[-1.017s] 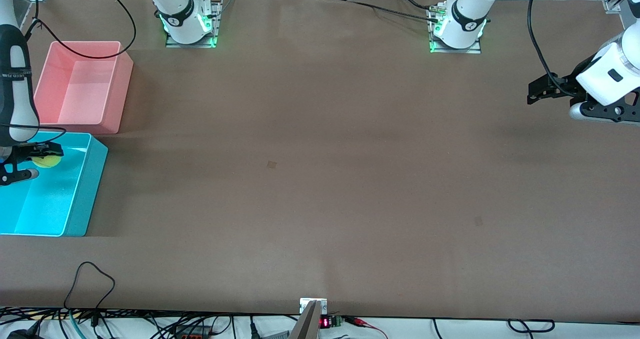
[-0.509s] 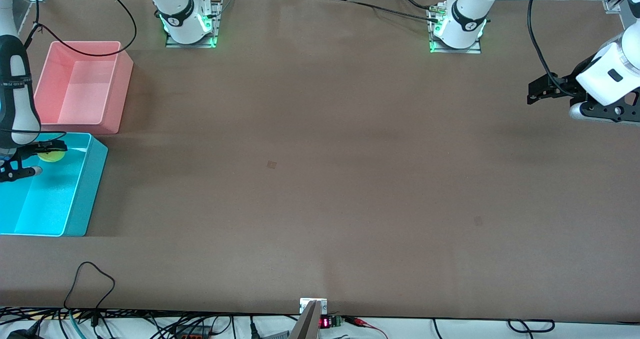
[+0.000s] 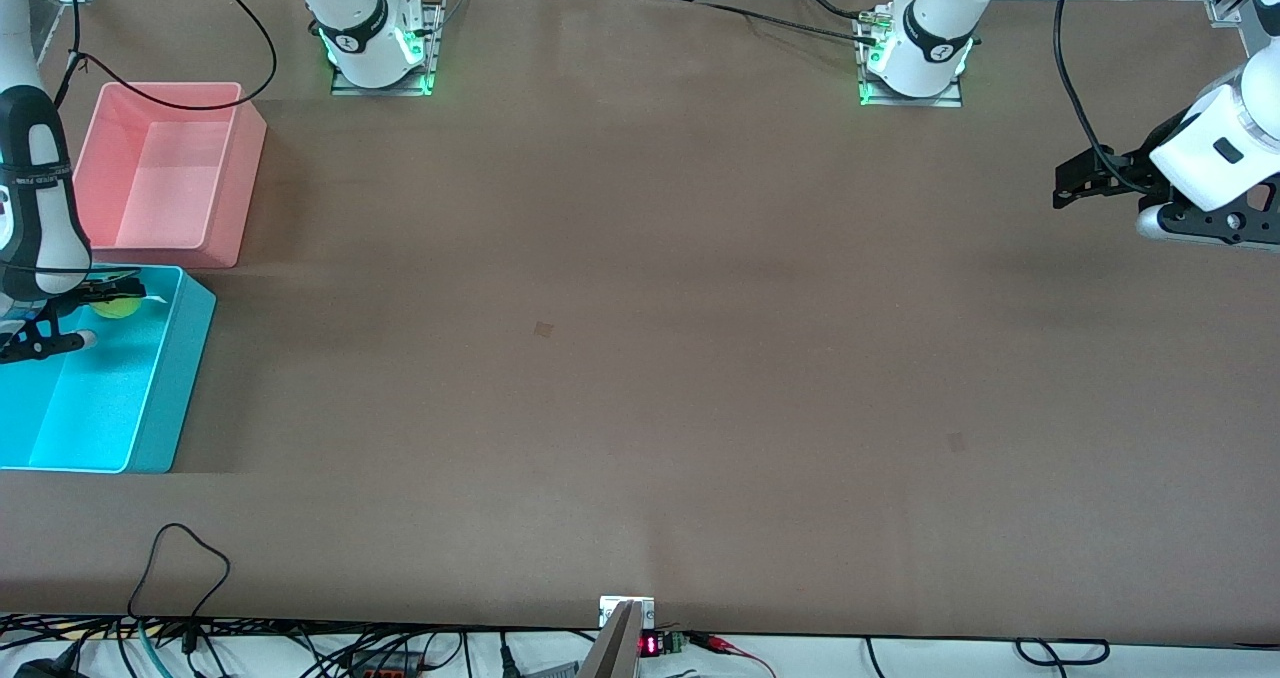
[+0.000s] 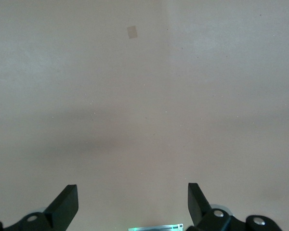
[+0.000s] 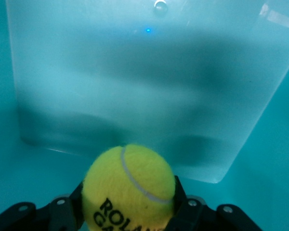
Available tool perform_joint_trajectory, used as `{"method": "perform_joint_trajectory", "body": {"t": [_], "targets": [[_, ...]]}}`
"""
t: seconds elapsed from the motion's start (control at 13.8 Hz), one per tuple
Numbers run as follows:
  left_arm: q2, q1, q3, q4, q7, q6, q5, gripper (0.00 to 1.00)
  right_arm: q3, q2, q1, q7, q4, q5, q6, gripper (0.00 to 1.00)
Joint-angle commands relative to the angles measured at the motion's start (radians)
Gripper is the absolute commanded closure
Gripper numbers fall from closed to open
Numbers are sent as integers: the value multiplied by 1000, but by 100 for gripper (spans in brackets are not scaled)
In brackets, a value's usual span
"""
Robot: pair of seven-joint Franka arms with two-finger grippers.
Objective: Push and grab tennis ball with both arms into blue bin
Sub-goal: 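Lower the ball into the cyan bin and open the right gripper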
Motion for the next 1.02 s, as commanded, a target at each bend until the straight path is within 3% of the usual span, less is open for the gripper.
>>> {"method": "perform_joint_trajectory", "body": {"t": [0.0,0.22,0.65,0.8,0.94], "targets": [[-9,-4,-2,8,14,-13,17,0,20,9,-19,7,6,20,-7,90],[-9,-6,-2,8,14,-13,17,0,20,11,-19,7,6,18,-4,69],[-9,-6,-2,8,14,-13,17,0,22,18,-19,7,8,18,4,44],[-9,-7,-2,8,14,-13,17,0,22,20,-19,7,8,18,7,10],[-9,-6,-2,8,14,-13,17,0,22,20,-19,7,10,18,8,0]]}}
